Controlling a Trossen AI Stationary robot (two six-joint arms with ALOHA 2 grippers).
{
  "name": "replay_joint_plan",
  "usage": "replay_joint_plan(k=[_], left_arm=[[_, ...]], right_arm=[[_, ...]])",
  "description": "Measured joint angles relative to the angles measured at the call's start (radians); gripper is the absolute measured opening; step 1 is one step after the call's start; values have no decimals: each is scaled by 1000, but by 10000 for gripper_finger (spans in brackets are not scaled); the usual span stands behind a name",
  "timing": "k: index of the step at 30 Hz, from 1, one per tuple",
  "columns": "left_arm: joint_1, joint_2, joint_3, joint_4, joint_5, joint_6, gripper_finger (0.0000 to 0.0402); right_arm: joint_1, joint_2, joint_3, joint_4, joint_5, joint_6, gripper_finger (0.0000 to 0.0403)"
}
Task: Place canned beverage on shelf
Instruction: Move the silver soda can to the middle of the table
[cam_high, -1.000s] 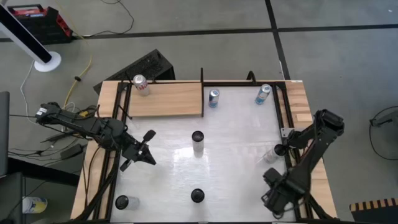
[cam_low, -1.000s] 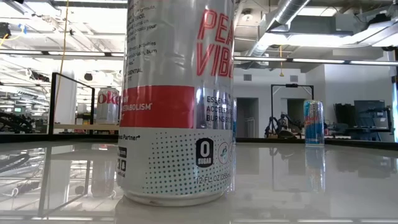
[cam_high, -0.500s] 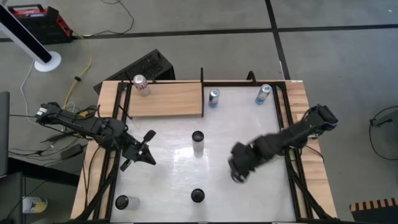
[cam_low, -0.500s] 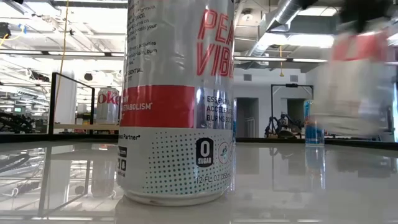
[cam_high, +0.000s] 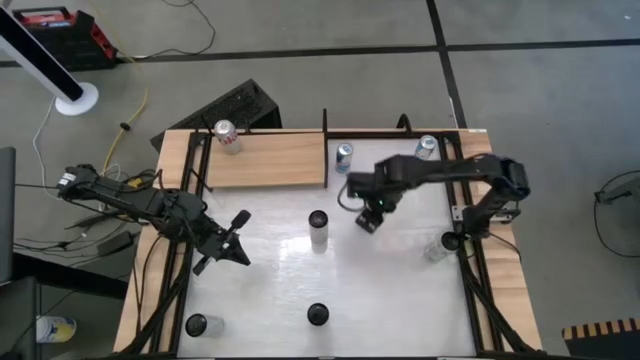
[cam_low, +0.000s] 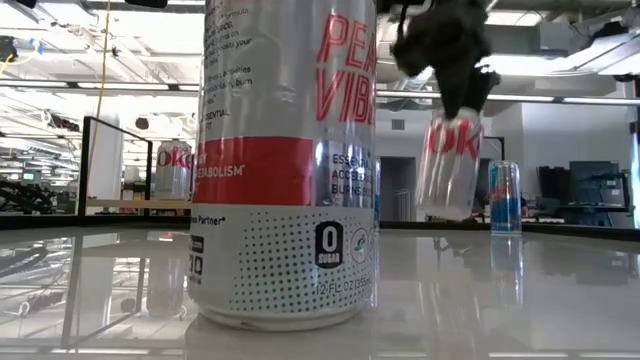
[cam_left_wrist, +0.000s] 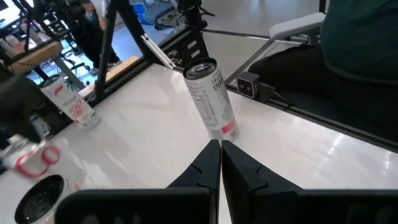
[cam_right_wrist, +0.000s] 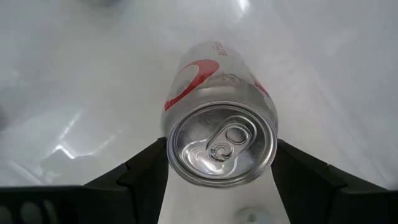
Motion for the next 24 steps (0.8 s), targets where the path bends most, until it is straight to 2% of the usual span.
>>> replay_joint_plan(k=[7,14,18,24], left_arm=[[0,0,0,-7,0,-2,0],[0,0,0,-23,2,-20,0],[0,0,0,-24,7,-27,0],[0,0,0,-24,6,-27,0]], right_arm=[[-84,107,8,5,-9,-97,274],[-91,132,27,8,-40,-121,333],[-90,139,84,-2,-40,-120,359],[-90,136,210,-119,-4,-143,367]])
